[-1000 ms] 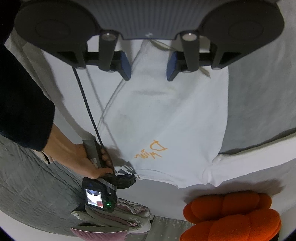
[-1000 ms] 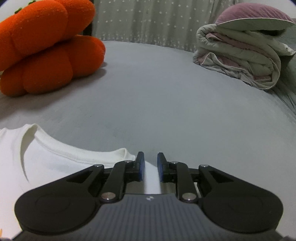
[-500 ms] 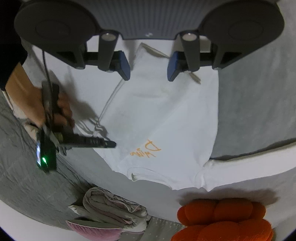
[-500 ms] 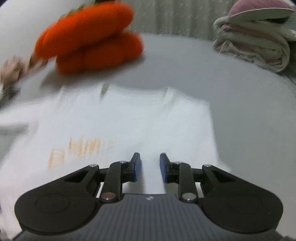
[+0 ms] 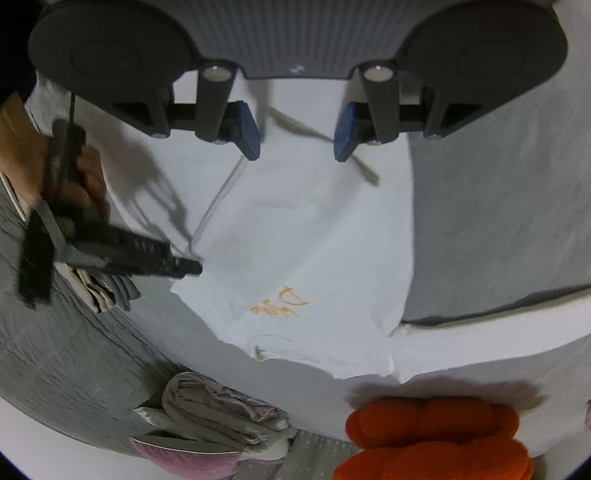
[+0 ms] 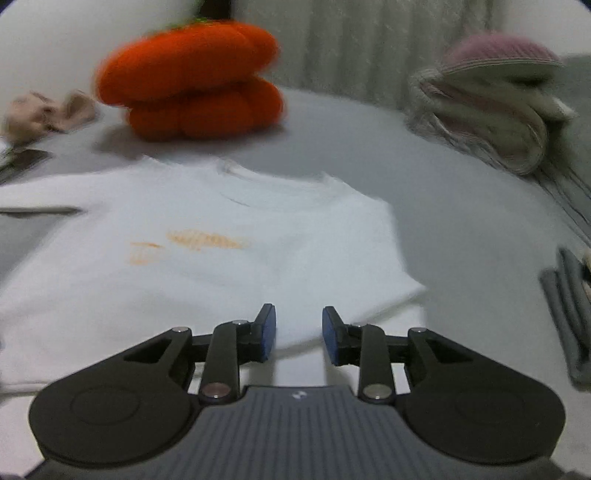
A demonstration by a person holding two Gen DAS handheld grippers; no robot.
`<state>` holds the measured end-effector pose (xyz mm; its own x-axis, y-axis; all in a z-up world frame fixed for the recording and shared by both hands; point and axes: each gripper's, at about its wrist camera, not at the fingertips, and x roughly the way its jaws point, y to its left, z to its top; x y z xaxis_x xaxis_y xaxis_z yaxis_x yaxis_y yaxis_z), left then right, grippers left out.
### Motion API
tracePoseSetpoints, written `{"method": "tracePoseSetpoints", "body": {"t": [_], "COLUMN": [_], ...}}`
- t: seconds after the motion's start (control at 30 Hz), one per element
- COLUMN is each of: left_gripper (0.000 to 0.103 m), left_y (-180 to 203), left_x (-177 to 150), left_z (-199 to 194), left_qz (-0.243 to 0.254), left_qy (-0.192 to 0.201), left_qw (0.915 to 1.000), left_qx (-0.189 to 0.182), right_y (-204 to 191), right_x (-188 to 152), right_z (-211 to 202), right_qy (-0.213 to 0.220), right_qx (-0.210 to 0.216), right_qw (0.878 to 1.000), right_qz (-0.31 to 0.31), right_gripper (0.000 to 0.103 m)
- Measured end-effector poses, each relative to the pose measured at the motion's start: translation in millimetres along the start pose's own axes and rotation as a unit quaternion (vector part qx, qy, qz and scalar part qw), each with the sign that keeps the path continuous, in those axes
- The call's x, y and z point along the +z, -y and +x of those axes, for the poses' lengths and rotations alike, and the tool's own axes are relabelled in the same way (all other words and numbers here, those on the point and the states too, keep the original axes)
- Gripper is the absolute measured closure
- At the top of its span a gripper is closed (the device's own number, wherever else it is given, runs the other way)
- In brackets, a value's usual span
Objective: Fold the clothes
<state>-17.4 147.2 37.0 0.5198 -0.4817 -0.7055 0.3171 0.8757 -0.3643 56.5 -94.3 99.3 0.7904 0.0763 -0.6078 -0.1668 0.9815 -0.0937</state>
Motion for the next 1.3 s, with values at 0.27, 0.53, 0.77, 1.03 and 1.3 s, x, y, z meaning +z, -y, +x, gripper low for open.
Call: {"method": "tracePoseSetpoints", "body": {"t": [0.27, 0.53, 0.77, 1.03, 1.3], "left_gripper": [0.058, 0.057, 0.057, 0.059, 0.059], "left_y": [-7, 1, -4, -10, -18], "left_x": [-3, -11, -22, -43, -51], "left_z": [-2, -8, -22, -43, -57], "left_qz": [-0.013, 0.014, 0.012, 0.012, 0.005], "left_qy": [0.001, -0.001, -0.005, -0.008, -0.003], "left_qw": [0.9999, 0.9998, 0.9996, 0.9996, 0.9985], "left_qx": [-0.001, 0.016, 0.024, 0.026, 0.054], "right_y": [-56, -60, -48, -50, -53], "right_x": [-25, -62, -88, -114, -126], "right_z": [-13, -56, -91, -125, -142], "right_qy": [-0.006, -0.022, -0.037, -0.037, -0.041], "right_qx": [-0.001, 0.011, 0.014, 0.000, -0.002], "right_qw": [1.000, 1.000, 0.998, 0.998, 0.998], "right_qz": [-0.014, 0.007, 0.042, 0.053, 0.056], "right_gripper": [0.068, 0.069, 0.070, 0.069, 0.069]}}
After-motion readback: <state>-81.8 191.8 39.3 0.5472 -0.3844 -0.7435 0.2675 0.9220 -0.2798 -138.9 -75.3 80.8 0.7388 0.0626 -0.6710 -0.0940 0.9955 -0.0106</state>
